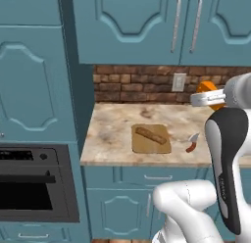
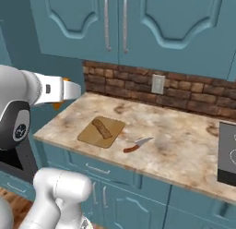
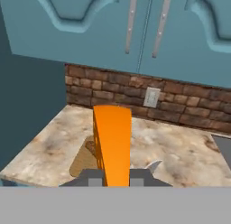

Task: Retrieve the sausage and cheese from the fridge and place them on the cutting board on the counter.

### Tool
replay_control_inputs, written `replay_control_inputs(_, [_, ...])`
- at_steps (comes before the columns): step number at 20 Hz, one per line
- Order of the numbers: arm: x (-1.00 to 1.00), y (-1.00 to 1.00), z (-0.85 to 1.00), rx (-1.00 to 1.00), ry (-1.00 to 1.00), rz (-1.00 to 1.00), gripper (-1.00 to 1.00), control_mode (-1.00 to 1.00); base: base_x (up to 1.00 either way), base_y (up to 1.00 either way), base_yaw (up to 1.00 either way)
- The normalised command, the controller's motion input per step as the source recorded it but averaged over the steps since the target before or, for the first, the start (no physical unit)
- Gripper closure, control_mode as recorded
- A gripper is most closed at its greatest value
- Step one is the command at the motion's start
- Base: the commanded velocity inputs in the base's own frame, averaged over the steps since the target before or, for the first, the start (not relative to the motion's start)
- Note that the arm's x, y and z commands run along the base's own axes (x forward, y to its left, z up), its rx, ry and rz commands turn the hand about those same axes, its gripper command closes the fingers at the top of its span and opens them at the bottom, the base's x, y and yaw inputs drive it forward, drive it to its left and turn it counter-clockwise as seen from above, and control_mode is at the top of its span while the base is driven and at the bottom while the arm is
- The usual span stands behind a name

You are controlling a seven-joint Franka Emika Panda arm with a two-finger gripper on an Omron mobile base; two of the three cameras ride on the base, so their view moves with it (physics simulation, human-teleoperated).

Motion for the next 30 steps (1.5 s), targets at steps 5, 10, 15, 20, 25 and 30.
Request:
replay_control_inputs(5, [0.00, 0.00, 0.00, 0.00, 0.00, 0.00, 1.00, 1.00, 0.69, -0.02, -0.23])
replay_control_inputs(10, [0.23, 0.11, -0.20, -0.01, 0.01, -0.05, 1.00, -1.00, 0.31, 0.10, -0.09])
replay_control_inputs(15, [0.59, 0.40, -0.68, -0.10, 0.23, -0.03, 1.00, -1.00, 0.00, 0.00, 0.00])
replay_control_inputs(20, [0.71, 0.10, -0.64, -0.03, 0.37, 0.05, 1.00, -1.00, 0.00, 0.00, 0.00])
replay_control_inputs(25, [0.78, 0.00, -0.56, 0.00, 0.30, 0.11, 1.00, -1.00, 0.00, 0.00, 0.00])
replay_control_inputs(30, [0.42, 0.00, -0.71, 0.00, 0.06, 0.07, 1.00, -1.00, 0.00, 0.00, 0.00])
